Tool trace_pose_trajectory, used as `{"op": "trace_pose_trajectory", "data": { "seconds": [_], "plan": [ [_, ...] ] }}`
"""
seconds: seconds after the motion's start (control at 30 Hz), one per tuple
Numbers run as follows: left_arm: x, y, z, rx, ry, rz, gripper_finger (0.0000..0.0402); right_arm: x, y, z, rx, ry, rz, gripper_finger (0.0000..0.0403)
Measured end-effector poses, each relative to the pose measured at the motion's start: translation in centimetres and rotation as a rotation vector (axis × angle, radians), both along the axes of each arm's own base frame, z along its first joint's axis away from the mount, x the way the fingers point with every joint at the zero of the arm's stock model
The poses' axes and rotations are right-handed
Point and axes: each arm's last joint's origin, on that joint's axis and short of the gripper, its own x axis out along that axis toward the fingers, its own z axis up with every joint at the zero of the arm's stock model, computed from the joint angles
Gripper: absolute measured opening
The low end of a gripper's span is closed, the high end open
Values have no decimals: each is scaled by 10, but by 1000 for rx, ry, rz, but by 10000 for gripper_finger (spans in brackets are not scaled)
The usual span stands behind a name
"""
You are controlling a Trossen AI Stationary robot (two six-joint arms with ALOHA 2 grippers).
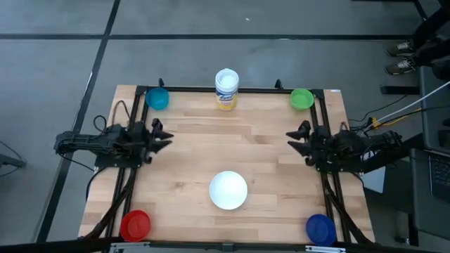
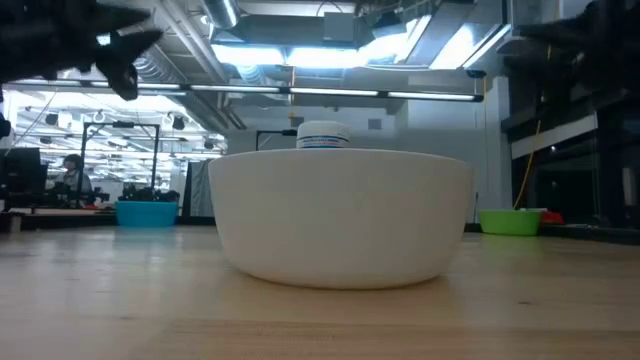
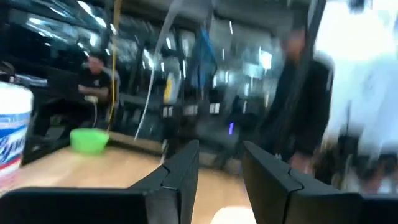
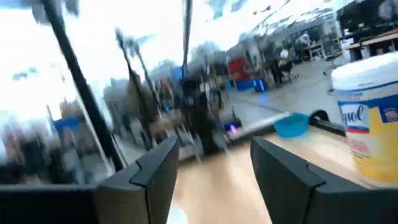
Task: Nest bowls inside each other
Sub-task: Stack the green bowl on the top of the white bowl
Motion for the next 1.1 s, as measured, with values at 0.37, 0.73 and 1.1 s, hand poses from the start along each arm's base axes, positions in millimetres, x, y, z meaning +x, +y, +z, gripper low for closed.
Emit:
{"op": "trace_pose_trajectory", "data": {
  "seconds": [0.37,0.73,1.1],
  "plan": [
    [-31,8,46,-293,-563,138,116,-41,-8,95,3,-502,-21,203],
    [-45,4,90,-19,-591,128,116,-53,-18,228,-173,804,-270,172],
    [1,6,147,134,-164,308,116,20,-48,256,-257,1309,-453,112]
  ]
}}
